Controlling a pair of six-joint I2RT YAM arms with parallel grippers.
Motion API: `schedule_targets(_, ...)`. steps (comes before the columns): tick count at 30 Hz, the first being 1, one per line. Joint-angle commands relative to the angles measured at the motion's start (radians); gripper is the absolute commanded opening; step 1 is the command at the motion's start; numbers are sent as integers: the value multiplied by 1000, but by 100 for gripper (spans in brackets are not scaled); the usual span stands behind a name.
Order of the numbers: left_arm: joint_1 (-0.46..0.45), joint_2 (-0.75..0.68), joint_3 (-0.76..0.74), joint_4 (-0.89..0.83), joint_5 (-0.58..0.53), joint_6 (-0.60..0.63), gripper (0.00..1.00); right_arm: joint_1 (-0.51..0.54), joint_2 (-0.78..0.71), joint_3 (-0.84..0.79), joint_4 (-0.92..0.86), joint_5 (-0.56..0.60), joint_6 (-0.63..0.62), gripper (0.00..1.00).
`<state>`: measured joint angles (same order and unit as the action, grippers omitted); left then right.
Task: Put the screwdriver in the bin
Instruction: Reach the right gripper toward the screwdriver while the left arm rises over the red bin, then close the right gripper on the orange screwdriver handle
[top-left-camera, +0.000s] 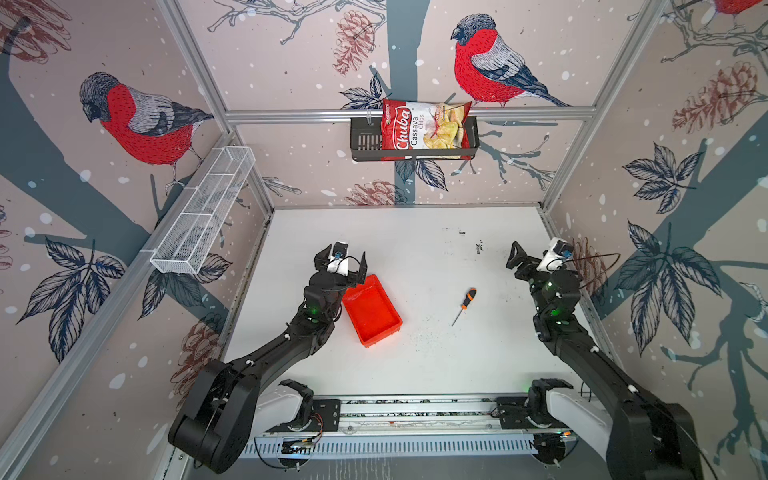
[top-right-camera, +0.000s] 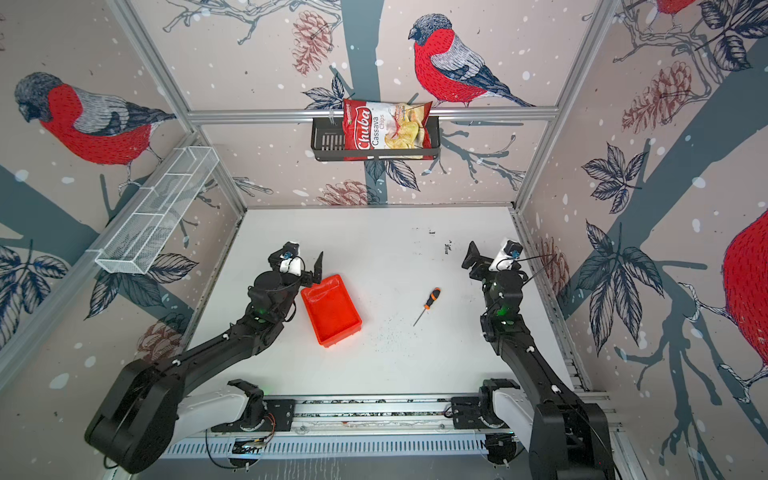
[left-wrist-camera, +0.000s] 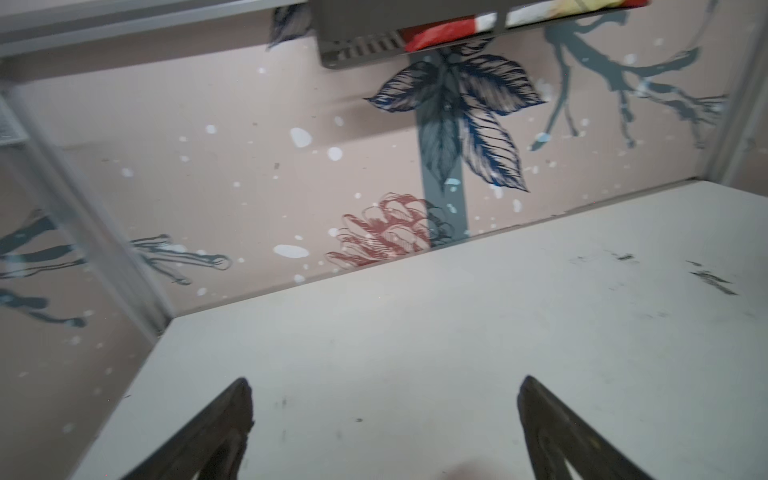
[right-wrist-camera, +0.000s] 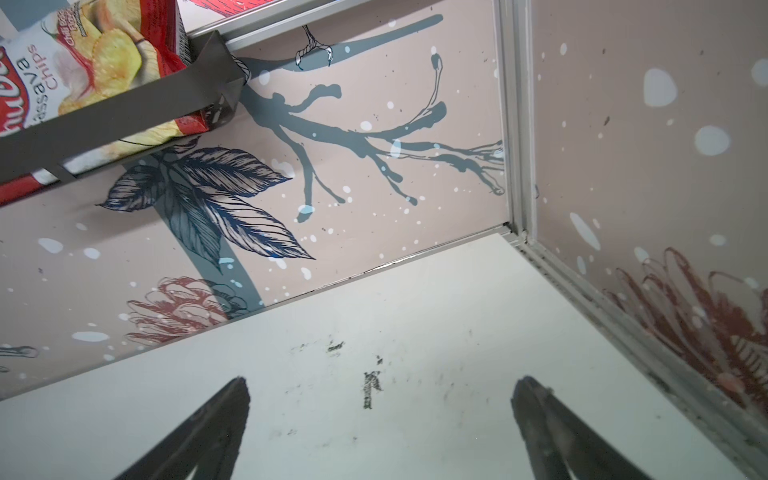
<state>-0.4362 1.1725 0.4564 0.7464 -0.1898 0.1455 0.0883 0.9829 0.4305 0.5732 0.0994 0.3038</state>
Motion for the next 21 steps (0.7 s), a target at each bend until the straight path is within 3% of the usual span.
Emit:
schedule_targets(1, -48, -11, 46, -127, 133, 4, 98, 33, -1, 83, -247, 72, 189, 100)
schedule_targets(7, -154, -27, 121, -290, 334, 60, 98, 158, 77, 160, -424, 93, 258, 99)
schedule_targets(13, -240, -10, 167, -375, 401, 117, 98, 264, 162, 174, -478, 125, 397, 99)
schedule_targets(21, -263, 42, 197, -418, 433, 158, 98, 387, 383, 294, -665, 170, 530, 100)
